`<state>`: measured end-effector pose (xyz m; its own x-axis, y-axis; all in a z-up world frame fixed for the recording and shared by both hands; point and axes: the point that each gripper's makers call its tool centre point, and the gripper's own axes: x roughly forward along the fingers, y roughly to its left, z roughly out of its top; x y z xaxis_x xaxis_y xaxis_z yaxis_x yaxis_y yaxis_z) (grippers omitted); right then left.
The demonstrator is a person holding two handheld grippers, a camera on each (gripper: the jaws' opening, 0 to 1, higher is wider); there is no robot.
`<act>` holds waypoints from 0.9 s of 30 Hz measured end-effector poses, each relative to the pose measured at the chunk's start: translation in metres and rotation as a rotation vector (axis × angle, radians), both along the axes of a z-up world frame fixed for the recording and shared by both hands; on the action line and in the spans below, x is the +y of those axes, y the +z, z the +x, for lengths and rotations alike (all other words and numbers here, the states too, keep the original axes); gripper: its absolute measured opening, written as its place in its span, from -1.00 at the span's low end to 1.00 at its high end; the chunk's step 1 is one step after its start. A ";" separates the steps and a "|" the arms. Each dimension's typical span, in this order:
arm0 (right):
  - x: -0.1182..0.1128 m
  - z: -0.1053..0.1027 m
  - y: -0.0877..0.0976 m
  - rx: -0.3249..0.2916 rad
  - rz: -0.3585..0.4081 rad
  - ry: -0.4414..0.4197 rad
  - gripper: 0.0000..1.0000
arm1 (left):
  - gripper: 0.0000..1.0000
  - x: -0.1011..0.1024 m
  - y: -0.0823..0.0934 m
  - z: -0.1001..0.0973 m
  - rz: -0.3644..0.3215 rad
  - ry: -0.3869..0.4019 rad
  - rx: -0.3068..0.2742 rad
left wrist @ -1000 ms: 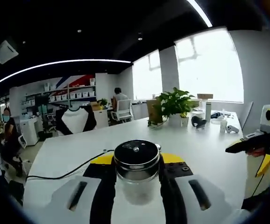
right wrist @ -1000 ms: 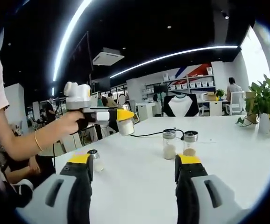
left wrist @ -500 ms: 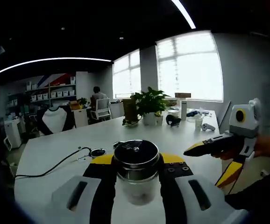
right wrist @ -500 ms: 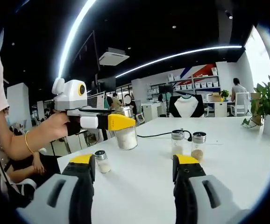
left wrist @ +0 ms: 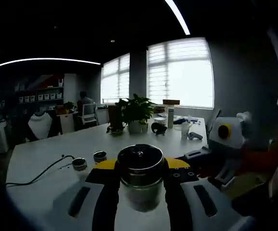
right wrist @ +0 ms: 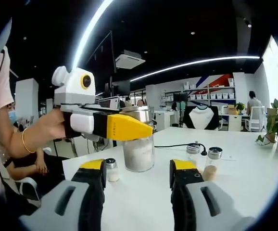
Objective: Rotate the seasoning bottle until the label or dispensing opening points toward the visible target arrow and the bottle remains upright within the marked orientation range
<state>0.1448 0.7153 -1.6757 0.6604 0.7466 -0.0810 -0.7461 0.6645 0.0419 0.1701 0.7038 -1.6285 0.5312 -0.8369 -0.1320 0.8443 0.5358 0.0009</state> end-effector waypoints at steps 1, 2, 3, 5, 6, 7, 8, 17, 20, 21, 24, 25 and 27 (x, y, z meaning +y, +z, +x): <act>0.000 0.000 0.000 -0.002 0.000 0.002 -0.02 | -0.27 -0.001 0.001 -0.001 0.003 -0.006 -0.002; 0.001 0.000 0.001 -0.005 -0.001 0.009 -0.04 | -0.27 -0.002 0.001 -0.003 0.005 -0.012 -0.001; 0.002 -0.001 0.001 -0.007 -0.002 0.015 -0.08 | -0.27 -0.004 0.002 -0.004 0.006 -0.024 -0.004; 0.006 -0.004 0.004 -0.030 -0.005 0.045 -0.18 | -0.27 -0.006 0.002 -0.006 0.005 -0.037 0.001; 0.007 -0.005 0.006 -0.038 -0.001 0.049 -0.26 | -0.27 -0.008 0.002 -0.008 0.004 -0.049 0.007; 0.008 -0.005 0.008 -0.045 0.005 0.050 -0.29 | -0.27 -0.010 0.002 -0.010 0.005 -0.057 0.012; 0.009 -0.006 0.009 -0.051 0.008 0.054 -0.28 | -0.27 -0.012 0.001 -0.012 0.008 -0.069 0.013; 0.005 -0.006 0.016 -0.082 0.010 0.087 -0.40 | -0.27 -0.021 0.004 -0.024 0.026 -0.159 0.003; 0.003 -0.009 0.013 -0.120 -0.064 0.111 -0.41 | -0.26 -0.022 0.001 -0.026 0.038 -0.168 0.002; 0.001 -0.009 0.013 -0.143 -0.090 0.108 -0.42 | -0.26 -0.022 0.000 -0.026 0.038 -0.169 0.005; 0.001 -0.011 0.012 -0.145 -0.116 0.114 -0.42 | -0.26 -0.022 -0.001 -0.028 0.032 -0.172 0.010; 0.001 -0.011 0.011 -0.140 -0.114 0.113 -0.43 | -0.26 -0.023 -0.002 -0.028 0.032 -0.171 0.011; 0.002 -0.011 0.011 -0.113 -0.086 0.107 -0.43 | -0.26 -0.023 -0.001 -0.028 0.027 -0.168 0.010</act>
<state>0.1333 0.7170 -1.6642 0.5860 0.8067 -0.0769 -0.8095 0.5786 -0.0997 0.1423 0.6809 -1.6292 0.3829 -0.9098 -0.1604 0.9220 0.3872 0.0048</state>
